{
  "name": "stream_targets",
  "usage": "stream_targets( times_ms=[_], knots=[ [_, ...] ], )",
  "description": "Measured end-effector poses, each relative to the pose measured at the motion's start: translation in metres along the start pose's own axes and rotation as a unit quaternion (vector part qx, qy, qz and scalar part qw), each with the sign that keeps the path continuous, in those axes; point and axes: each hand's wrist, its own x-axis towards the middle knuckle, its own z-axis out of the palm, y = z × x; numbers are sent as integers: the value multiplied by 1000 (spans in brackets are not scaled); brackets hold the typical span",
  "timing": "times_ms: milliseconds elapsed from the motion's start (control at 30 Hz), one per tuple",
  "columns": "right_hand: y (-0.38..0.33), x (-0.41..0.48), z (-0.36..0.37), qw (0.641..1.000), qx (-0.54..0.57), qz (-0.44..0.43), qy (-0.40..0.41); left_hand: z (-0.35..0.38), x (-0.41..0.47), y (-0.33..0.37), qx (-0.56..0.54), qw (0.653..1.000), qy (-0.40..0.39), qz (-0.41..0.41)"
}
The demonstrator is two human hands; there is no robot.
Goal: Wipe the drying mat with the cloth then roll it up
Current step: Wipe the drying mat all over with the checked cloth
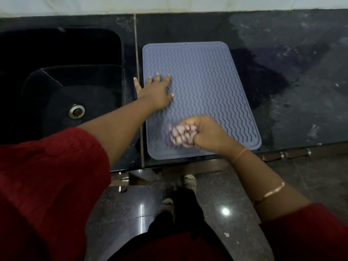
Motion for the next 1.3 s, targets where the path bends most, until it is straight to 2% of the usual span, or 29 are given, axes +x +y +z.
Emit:
stream_targets(
  times_ms=[100,233,333,433,500,600,700,867,967,1067,1133,1300],
  knots=[
    [-4,20,7,998,-31,-10,52,11,-13,-4,-49,998,-31,13],
    [9,2,22,997,-78,-3,30,22,-20,-9,-38,998,-40,7],
    [15,-23,27,992,-123,-14,-15,20,-21,-9,-19,999,-39,10],
    [7,-25,17,997,-49,6,-64,17,-23,-3,-6,999,-42,5],
    [0,-14,7,999,3,6,-31,15,-24,1,-13,999,-41,-1],
    [-3,2,0,999,-38,-11,36,17,-29,-1,-29,999,-39,1],
    [5,-10,9,997,-77,15,15,19,-31,-4,-31,998,-47,0],
    [11,-34,9,996,-51,45,-48,17,-33,3,-6,999,-35,-5],
    [7,-20,3,1000,-7,25,3,19,-40,7,-21,1000,5,11],
    [8,-8,9,997,-53,5,63,26,-45,5,-39,999,12,21],
    [13,-16,17,997,-60,17,53,30,-46,3,-29,999,12,22],
    [20,-34,11,999,-8,28,-35,31,-41,2,-26,999,9,24]
  ],
)
